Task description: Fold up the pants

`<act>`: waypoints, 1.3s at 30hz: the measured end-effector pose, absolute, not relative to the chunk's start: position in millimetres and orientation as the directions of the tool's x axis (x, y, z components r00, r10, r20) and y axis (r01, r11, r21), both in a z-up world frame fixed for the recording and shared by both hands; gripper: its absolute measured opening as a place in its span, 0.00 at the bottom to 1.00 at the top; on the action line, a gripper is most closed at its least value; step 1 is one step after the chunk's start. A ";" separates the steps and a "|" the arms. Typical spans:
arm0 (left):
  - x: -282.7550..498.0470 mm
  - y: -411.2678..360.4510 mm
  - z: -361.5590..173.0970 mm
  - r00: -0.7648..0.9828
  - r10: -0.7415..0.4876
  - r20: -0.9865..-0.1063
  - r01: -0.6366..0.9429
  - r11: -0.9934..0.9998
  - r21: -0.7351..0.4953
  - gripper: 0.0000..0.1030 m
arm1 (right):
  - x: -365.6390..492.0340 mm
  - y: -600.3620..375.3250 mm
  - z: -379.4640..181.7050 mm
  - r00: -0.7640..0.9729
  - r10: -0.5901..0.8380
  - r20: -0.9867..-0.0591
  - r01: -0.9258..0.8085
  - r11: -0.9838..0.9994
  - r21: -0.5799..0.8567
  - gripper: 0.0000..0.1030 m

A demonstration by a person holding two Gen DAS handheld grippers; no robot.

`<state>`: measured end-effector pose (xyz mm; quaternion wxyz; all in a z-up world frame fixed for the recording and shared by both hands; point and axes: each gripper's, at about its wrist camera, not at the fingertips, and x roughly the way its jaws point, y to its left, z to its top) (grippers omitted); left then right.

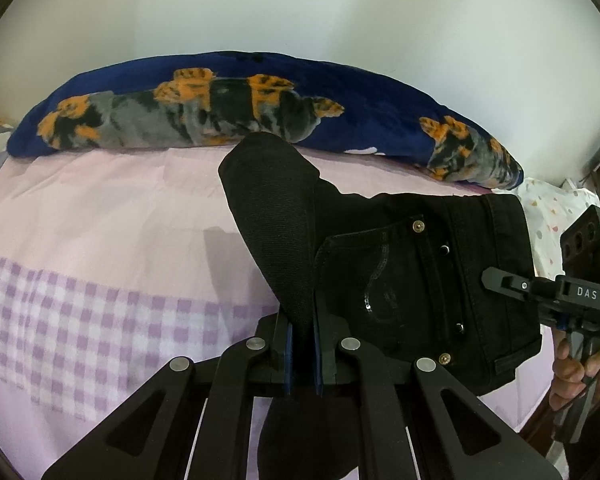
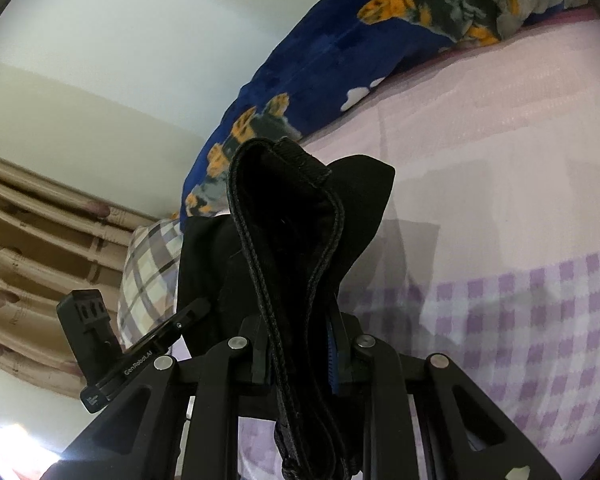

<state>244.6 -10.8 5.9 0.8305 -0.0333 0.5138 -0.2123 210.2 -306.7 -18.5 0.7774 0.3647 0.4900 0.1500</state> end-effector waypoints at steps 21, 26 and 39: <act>294.8 -14.3 -76.3 0.376 -0.296 -0.878 0.314 0.932 -0.180 0.19 | 250.3 -333.1 -85.4 0.466 0.442 -0.766 0.183 0.799 0.573 0.27; 294.6 -16.2 -78.1 0.393 -0.274 -0.878 0.313 0.938 -0.152 0.27 | 248.6 -334.1 -88.7 0.468 0.428 -0.773 0.194 0.804 0.562 0.34; 251.8 -2.0 -67.8 0.387 -0.193 -0.902 0.256 0.962 -0.096 0.43 | 205.7 -319.3 -63.0 0.500 0.282 -0.819 0.190 0.887 0.421 0.41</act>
